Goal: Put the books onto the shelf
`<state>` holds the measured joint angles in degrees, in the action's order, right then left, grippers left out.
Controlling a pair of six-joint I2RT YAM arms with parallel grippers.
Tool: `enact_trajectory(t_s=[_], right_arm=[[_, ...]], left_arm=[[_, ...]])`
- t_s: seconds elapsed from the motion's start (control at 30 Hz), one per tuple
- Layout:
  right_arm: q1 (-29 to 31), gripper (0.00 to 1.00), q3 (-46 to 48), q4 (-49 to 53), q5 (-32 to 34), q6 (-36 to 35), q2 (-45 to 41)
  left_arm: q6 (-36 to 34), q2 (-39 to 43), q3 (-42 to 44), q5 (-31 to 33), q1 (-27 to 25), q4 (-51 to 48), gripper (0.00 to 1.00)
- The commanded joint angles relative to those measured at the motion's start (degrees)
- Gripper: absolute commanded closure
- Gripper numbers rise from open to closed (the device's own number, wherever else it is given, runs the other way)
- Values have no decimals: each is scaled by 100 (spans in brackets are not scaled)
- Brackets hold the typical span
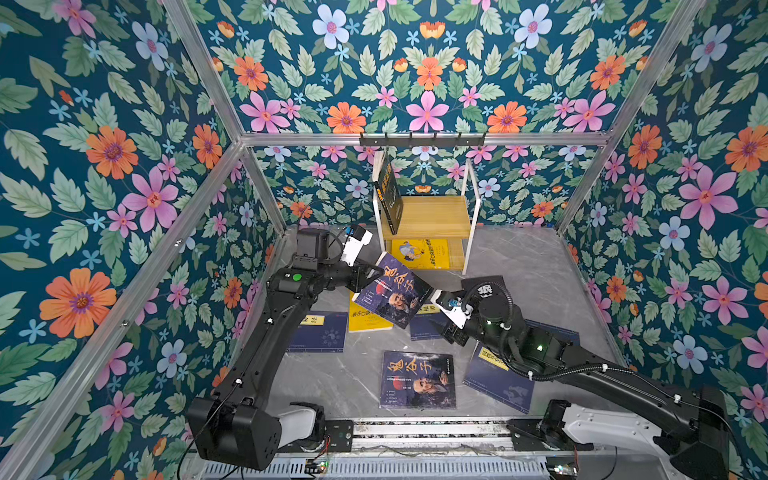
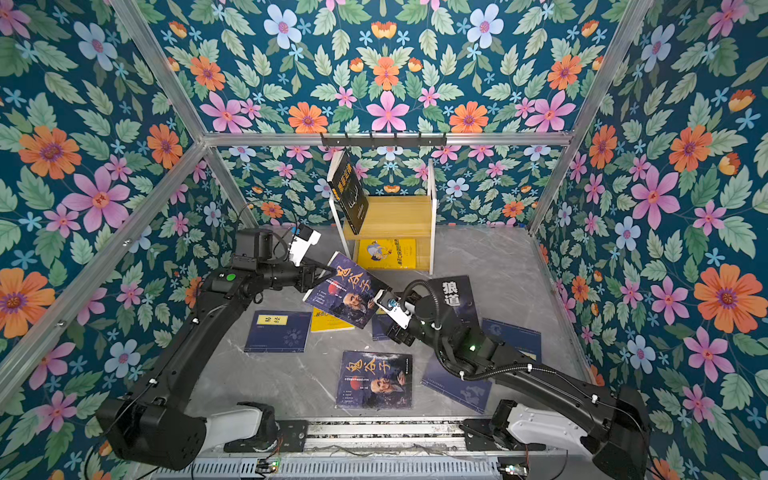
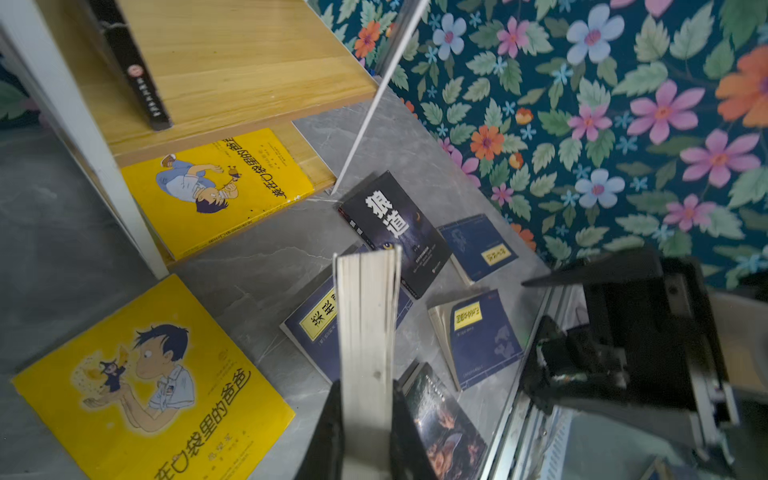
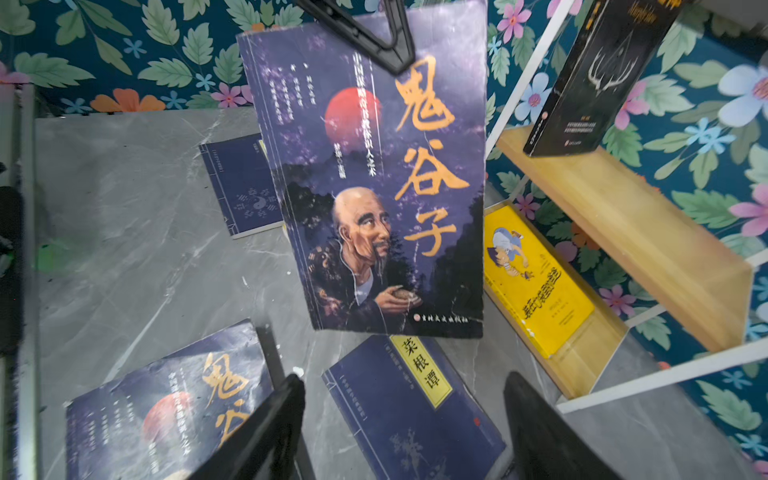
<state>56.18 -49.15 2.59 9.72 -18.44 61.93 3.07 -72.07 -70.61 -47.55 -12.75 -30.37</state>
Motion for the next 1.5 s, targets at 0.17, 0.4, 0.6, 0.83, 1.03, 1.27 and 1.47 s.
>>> enact_trajectory(t_s=[0.17, 0.4, 0.6, 0.83, 1.03, 1.27, 1.47], right_arm=[[813, 24, -290, -1061, 1671, -440, 812], [1247, 22, -896, -1316, 2282, -983, 2074], [1277, 21, -1575, -1310, 2986, -1048, 2998], [1237, 30, -2035, -1674, 3637, -1284, 3851], [1137, 54, -2037, -2246, 3929, -1435, 4200], [1027, 100, -1705, -2673, 3855, -1602, 3956], [996, 100, -1327, -2676, 3612, -1296, 3509]], left_arm=[[3639, 252, 1047, -486, 406, 2463, 100], [4822, 404, 1676, -478, 544, 3145, 100], [5322, 499, 2012, -447, 649, 3520, 100], [5488, 578, 2163, -450, 704, 3659, 100], [5639, 618, 2266, -433, 771, 3802, 100], [5649, 673, 2358, -413, 914, 3899, 84], [5332, 699, 2380, -312, 1197, 3899, 41]])
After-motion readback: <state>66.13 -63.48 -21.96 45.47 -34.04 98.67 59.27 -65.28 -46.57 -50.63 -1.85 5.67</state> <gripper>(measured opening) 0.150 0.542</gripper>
